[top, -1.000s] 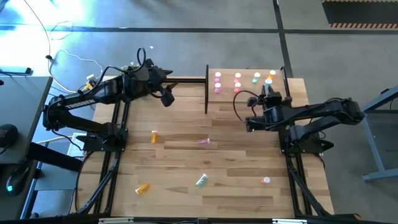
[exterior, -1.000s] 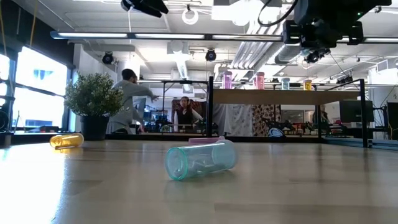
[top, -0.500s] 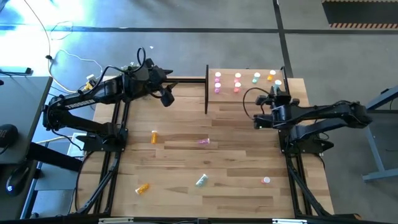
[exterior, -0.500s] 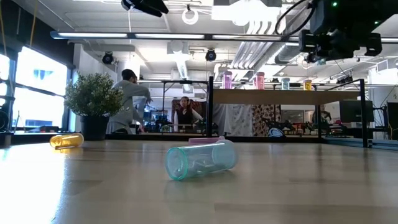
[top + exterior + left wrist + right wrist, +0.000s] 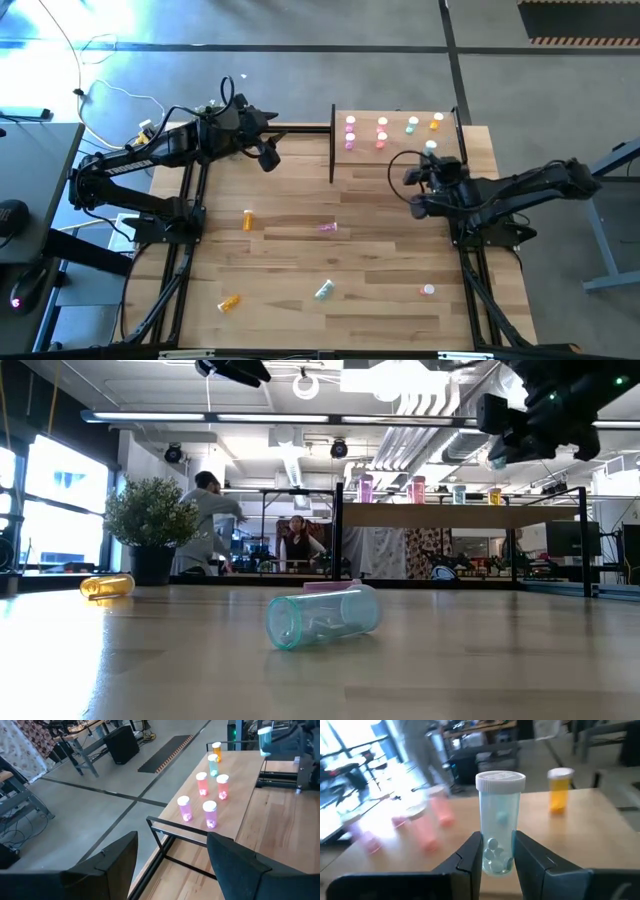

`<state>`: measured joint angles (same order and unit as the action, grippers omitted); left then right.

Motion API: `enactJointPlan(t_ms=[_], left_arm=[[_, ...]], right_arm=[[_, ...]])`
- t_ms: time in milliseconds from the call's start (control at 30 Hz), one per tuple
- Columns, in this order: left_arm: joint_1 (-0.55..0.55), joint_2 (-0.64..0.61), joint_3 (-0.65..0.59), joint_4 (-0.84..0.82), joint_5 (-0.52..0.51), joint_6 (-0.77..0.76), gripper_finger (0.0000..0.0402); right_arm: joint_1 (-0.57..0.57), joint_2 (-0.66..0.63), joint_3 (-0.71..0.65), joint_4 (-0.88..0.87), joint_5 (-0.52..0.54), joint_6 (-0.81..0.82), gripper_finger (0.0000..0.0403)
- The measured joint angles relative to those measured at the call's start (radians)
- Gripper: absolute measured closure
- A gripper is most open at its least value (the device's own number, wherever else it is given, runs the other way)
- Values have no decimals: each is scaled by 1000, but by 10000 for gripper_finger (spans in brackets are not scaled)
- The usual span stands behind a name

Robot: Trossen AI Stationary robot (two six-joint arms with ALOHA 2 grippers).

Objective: Pick and place medicine bottles onto shelf by color
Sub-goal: Put the right blue pill bottle on the shelf aligned with the other blue pill bottle

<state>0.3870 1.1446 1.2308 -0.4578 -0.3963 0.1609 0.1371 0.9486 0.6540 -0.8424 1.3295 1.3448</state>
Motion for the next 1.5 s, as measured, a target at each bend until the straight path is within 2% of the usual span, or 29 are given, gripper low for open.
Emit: enactJointPlan(t_ms=[200, 400, 533, 667, 800, 900, 1167, 1333, 1500], left_arm=[[0, 0, 0, -1, 0, 0, 174], [0, 0, 0, -1, 1, 0, 174], [0, 0, 0, -1, 1, 0, 174], [0, 0, 0, -1, 1, 0, 174], [0, 0, 0, -1, 1, 0, 174], [0, 0, 0, -1, 1, 0, 174], [0, 0, 0, -1, 1, 0, 174], [0, 0, 0, -1, 1, 0, 174], [0, 0, 0, -1, 1, 0, 174]], right_arm=[[16, -14, 0, 243, -86, -289, 322], [-31, -68, 0, 574, -190, -735, 322], [-87, -117, 0, 631, -207, -904, 322], [-148, -155, 1, 581, -209, -959, 322], [-217, -184, -54, 569, -223, -928, 322], [-258, -217, -141, 668, -275, -922, 322], [-326, -271, -323, 1057, -384, -1076, 322], [-353, -251, -368, 1135, -432, -1082, 322], [-364, -213, -371, 1140, -451, -1073, 322]])
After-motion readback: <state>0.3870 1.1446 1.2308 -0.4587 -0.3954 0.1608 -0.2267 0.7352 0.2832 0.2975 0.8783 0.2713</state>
